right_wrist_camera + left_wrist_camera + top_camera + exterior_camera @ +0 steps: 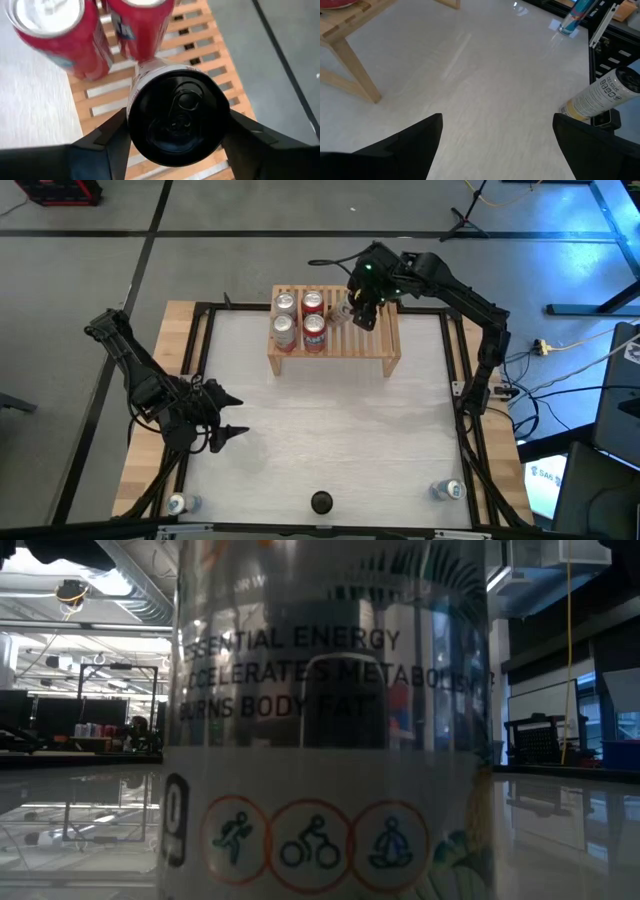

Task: Place canned beverage on shelf
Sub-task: Put the top white yellow soda can on the shelf

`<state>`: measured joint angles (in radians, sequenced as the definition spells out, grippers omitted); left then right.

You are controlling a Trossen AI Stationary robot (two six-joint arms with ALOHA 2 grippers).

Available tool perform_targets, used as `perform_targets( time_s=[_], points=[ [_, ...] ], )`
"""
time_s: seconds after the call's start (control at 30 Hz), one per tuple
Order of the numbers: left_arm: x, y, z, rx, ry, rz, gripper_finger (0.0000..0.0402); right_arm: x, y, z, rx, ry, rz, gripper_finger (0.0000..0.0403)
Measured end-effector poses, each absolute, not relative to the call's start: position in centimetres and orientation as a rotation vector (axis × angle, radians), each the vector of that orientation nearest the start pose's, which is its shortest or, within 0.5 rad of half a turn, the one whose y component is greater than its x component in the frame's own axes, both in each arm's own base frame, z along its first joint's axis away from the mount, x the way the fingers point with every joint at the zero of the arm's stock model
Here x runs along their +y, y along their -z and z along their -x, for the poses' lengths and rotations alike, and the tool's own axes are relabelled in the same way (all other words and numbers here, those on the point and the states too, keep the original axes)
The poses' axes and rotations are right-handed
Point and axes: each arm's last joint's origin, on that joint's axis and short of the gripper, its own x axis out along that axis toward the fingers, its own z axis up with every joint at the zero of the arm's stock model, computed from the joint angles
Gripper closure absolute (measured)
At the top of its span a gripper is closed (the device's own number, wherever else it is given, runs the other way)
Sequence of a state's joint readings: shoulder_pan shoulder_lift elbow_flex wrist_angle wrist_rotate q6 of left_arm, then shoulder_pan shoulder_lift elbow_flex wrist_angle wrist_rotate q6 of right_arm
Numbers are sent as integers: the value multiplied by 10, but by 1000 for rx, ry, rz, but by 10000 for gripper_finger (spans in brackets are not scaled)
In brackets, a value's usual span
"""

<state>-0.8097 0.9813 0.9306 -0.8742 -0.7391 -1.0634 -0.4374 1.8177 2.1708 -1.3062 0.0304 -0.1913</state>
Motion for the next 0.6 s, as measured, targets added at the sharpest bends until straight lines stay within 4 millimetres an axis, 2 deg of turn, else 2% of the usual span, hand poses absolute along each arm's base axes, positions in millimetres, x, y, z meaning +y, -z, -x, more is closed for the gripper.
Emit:
perform_targets(
  time_s=[0.13,0.33,0.6],
  points=[
    [-113,-299,-135,596,-275,379,33,-149,-422,-316,983,336,-8,175],
    [-113,-299,-135,596,-275,379,33,-145,-438,-305,985,377,34,175],
    [-113,-299,-135,596,-275,380,33,-144,-433,-301,1055,365,14,176]
  ],
)
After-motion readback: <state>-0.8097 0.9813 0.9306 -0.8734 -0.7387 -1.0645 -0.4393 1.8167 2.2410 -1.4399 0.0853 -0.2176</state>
